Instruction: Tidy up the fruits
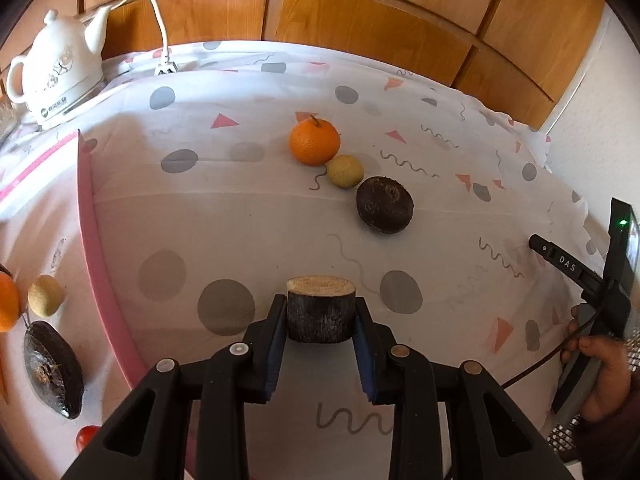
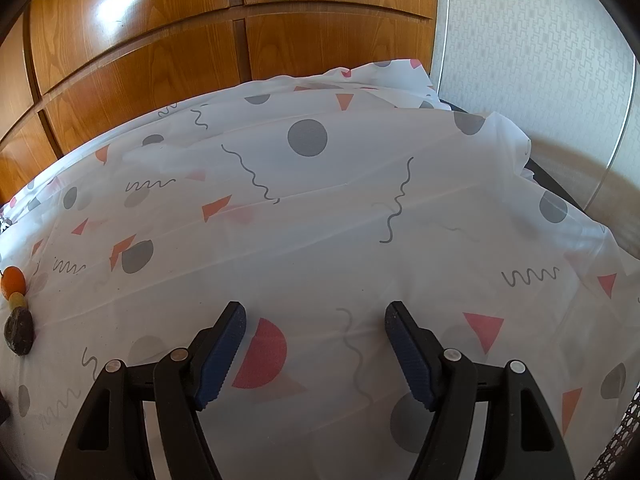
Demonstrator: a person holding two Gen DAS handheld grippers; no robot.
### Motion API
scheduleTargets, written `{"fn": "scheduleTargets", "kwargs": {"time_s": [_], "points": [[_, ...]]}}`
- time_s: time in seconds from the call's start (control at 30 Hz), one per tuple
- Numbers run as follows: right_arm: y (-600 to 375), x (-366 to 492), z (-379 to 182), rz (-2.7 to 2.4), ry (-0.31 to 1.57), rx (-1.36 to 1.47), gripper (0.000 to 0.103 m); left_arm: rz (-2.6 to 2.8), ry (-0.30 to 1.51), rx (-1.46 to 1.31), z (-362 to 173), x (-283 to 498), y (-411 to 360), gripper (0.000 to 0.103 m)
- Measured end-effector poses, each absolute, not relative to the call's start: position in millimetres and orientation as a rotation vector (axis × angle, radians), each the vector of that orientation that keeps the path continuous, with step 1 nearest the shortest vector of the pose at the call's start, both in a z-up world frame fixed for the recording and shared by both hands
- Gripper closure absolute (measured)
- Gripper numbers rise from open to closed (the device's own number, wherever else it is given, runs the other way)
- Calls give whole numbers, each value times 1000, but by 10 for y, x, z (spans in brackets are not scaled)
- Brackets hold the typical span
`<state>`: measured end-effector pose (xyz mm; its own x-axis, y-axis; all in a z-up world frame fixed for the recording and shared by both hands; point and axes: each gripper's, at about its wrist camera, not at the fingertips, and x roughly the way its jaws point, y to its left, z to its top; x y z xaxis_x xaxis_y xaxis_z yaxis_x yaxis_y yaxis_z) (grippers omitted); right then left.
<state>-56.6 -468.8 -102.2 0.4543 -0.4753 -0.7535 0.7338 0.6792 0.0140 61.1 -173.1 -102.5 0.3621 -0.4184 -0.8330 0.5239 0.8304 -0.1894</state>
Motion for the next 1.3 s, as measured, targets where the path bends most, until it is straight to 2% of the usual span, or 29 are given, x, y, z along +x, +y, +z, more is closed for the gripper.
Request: {"fn": "scheduleTargets", "kwargs": {"time_s": [0.43, 0.8, 1.3], "points": [[-4694, -547, -1021, -758, 815, 352, 28, -649, 1015, 118, -908, 444, -1682, 72], [-4642, -506, -992, -737, 846, 329, 28, -596, 941, 24, -540, 358, -1248, 72], [-4442, -399, -959, -646, 879, 325, 28, -485, 941, -88, -481, 435, -756, 72]]}}
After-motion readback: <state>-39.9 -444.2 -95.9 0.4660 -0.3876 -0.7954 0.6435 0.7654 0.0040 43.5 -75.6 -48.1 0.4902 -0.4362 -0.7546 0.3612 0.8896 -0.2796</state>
